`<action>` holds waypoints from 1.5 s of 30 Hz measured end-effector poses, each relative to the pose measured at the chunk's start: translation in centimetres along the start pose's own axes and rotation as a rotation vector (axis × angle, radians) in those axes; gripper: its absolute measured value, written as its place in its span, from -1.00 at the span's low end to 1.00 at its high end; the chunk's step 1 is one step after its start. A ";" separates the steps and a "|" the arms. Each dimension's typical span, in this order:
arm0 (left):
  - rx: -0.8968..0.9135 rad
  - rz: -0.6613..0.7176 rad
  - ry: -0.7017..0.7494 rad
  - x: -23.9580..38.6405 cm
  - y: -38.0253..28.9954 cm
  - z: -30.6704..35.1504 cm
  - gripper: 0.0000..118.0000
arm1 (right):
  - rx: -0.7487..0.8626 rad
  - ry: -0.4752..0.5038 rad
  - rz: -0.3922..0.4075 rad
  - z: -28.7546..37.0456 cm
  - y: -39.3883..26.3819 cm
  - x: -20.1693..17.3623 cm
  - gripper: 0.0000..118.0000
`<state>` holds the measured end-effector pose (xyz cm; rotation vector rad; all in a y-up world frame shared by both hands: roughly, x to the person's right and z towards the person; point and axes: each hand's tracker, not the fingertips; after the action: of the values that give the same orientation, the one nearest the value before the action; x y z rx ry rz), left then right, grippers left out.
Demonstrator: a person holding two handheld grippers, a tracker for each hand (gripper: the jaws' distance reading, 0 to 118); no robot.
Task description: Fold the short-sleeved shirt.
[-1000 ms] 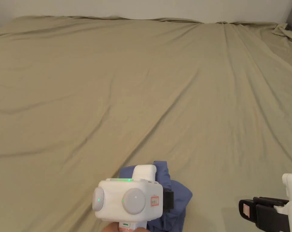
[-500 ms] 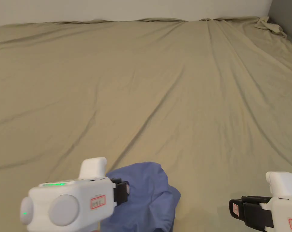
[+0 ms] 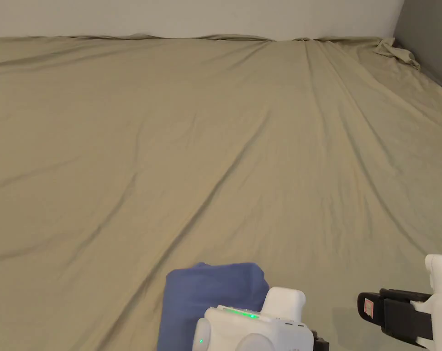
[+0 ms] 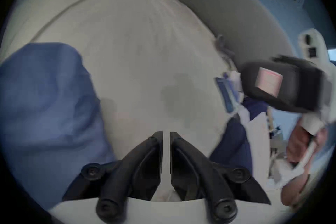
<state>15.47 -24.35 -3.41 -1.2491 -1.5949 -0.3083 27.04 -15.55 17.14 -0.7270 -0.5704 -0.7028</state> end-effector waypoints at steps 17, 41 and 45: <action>0.246 0.381 0.123 -17.5 -4.4 18.0 0.44 | -0.418 0.212 -0.066 -20.1 -2.0 -2.0 -0.90; 0.193 0.431 -0.156 -20.9 -3.3 19.9 -0.09 | -0.269 0.439 -0.300 -12.4 -1.3 -0.2 -0.90; 0.208 0.451 0.012 -26.7 -3.8 28.8 -0.09 | -0.205 0.444 -0.264 -9.0 -0.5 0.1 -0.90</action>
<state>-5.95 -20.34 -36.32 -1.3950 -1.2537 0.1322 28.72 -22.59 11.82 -0.6623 -0.1880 -1.1445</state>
